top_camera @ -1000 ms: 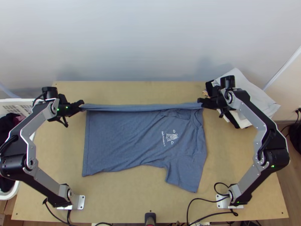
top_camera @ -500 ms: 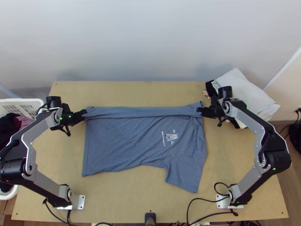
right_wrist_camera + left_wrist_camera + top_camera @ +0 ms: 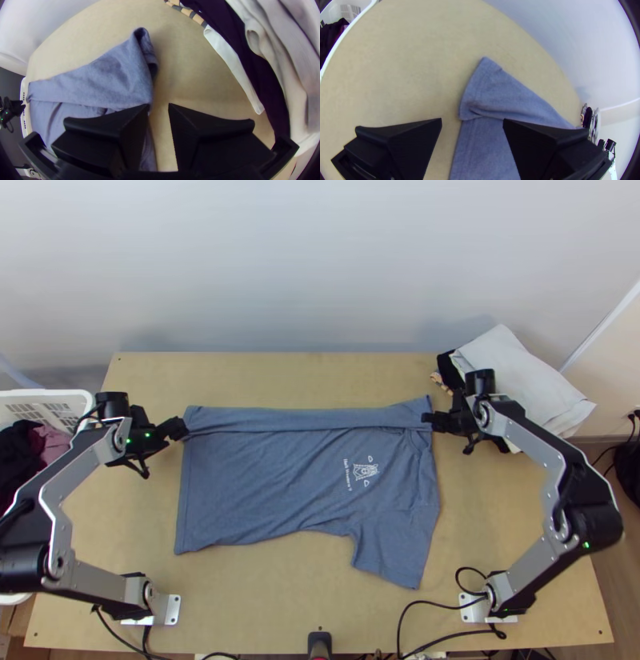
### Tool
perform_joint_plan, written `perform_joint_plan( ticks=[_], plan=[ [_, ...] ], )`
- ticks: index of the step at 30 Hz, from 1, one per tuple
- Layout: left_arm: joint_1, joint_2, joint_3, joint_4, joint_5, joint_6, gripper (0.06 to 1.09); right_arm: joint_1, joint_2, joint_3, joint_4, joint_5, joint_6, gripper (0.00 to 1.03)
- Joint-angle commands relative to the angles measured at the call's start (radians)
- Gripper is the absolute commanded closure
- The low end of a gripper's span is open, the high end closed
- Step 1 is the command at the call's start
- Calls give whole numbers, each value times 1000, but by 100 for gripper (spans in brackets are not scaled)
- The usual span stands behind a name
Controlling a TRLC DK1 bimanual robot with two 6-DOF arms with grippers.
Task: Fold the t-shirt
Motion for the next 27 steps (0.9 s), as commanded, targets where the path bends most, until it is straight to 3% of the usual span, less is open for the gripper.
perform_joint_plan(
  ticks=[1,4,6,11,14,18,23,25,27],
  plan=[
    [22,-89,-27,-22,9,-3,12,-9,-121,-55,4,14,-6,60],
    [39,-157,-16,-85,11,20,12,-8,-247,-109,-20,17,-1,34],
    [40,-215,-11,-139,11,43,12,4,-337,-130,-74,23,-1,22],
    [19,-376,-20,-246,24,132,12,14,-523,-162,-226,21,52,22],
    [2,-438,-28,-326,23,206,12,29,-583,-167,-370,21,69,3],
    [3,-490,-37,-420,23,286,12,60,-652,-227,-500,3,92,3],
    [11,-539,-59,-460,23,318,12,61,-722,-382,-595,-190,175,4],
    [11,-550,-65,-463,23,318,12,66,-738,-446,-608,-216,235,10],
    [8,-556,-65,-469,23,316,12,72,-748,-488,-605,-218,239,14]
  ],
)
